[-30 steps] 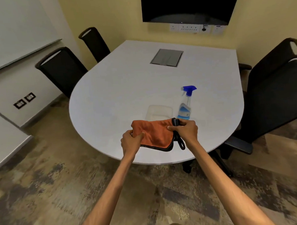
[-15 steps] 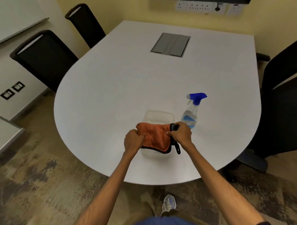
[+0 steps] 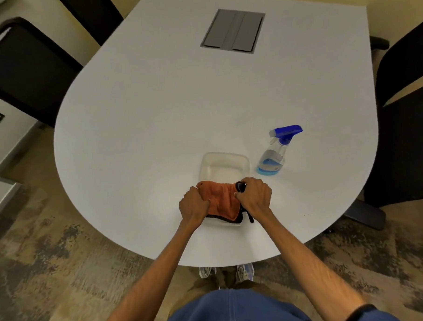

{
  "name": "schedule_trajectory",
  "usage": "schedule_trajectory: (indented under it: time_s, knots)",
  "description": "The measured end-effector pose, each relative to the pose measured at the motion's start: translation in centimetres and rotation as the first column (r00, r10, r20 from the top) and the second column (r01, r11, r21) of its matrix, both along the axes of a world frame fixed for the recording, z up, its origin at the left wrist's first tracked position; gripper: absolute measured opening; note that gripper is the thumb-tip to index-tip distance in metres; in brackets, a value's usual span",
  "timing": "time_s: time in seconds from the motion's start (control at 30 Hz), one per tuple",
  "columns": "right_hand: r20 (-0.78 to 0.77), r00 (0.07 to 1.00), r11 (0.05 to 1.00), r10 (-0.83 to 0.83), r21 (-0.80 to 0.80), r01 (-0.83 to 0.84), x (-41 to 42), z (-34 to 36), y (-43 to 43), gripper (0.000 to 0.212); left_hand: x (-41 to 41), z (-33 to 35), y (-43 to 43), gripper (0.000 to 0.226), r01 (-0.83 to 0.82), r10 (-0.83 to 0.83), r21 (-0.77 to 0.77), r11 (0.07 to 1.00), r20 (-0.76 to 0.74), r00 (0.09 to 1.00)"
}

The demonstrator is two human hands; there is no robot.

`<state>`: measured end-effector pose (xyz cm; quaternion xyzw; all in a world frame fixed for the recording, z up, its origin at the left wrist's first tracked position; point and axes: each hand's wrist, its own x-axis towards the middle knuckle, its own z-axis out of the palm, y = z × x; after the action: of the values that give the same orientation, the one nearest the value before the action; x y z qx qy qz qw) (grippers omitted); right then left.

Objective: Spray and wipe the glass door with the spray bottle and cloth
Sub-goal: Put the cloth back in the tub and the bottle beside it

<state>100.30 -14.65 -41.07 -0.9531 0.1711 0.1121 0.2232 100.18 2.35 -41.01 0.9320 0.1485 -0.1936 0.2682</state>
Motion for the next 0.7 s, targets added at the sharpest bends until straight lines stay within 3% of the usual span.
schedule_trajectory:
  time_s: [0.17,0.3,0.43,0.7]
  knots:
    - [-0.045,0.998,0.997,0.037,-0.063,-0.040,0.1,-1.8,0.9,0.010,0.5,-1.1,0.7,0.077,0.196,-0.205,0.084,0.977,0.118,0.972]
    - [-0.042,0.998,0.994,0.044,-0.102,-0.048,-0.5,-3.5,1.3,0.009,1.1,-1.9,1.2,0.053,0.364,-0.411,0.300,0.882,0.110,0.905]
    - [-0.022,0.993,0.976,0.118,-0.182,-0.120,-1.4,-4.9,1.9,0.020,0.4,-3.2,1.6,0.042,0.405,-0.521,0.472,0.783,0.142,0.842]
    - [-0.079,0.986,0.958,0.148,-0.236,-0.162,-1.2,-5.6,2.2,0.023,1.1,-4.6,2.0,0.030,0.417,-0.518,0.458,0.785,0.116,0.848]
